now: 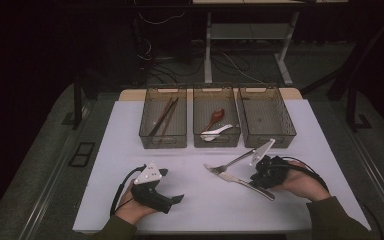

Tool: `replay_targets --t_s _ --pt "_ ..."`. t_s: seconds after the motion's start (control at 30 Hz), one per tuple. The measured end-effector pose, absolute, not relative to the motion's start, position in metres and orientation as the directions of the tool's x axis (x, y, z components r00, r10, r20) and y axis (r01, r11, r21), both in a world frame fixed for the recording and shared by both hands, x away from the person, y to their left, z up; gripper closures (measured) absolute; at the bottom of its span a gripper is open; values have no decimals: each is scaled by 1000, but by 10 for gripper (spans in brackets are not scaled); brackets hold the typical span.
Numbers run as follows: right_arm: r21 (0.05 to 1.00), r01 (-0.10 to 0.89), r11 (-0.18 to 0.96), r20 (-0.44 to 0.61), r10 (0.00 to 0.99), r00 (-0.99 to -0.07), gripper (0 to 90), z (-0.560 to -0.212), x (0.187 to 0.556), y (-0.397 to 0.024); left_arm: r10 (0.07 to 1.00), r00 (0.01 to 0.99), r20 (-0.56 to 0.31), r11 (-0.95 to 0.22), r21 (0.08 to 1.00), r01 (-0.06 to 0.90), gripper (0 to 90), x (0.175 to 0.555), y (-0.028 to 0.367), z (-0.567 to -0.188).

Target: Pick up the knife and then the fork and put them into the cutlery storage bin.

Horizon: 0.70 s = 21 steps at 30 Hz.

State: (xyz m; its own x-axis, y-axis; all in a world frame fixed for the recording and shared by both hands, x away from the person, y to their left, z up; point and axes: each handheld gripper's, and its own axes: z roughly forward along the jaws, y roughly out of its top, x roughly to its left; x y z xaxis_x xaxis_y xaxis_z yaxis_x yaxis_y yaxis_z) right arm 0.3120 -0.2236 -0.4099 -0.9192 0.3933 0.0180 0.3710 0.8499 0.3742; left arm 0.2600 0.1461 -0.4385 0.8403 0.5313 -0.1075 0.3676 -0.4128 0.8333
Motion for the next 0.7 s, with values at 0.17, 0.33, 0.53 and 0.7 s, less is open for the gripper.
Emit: replay_targets --t_s 0.17,0.33,0.53,0.7 --pt "298 388 872 6 405 -914 710 -405 311 -200 530 841 -105 -415 833 366 0 260 146 -438" --pt "240 412 879 8 423 -906 721 -407 319 -184 530 841 -106 -413 834 366 0 259 146 -438" --pt "179 402 898 6 408 -913 740 -413 327 -176 529 842 -106 -414 834 365 0 259 147 -438" --pt "136 382 914 -5 386 -922 756 -418 328 -171 531 840 -107 -415 832 368 0 258 147 -438"
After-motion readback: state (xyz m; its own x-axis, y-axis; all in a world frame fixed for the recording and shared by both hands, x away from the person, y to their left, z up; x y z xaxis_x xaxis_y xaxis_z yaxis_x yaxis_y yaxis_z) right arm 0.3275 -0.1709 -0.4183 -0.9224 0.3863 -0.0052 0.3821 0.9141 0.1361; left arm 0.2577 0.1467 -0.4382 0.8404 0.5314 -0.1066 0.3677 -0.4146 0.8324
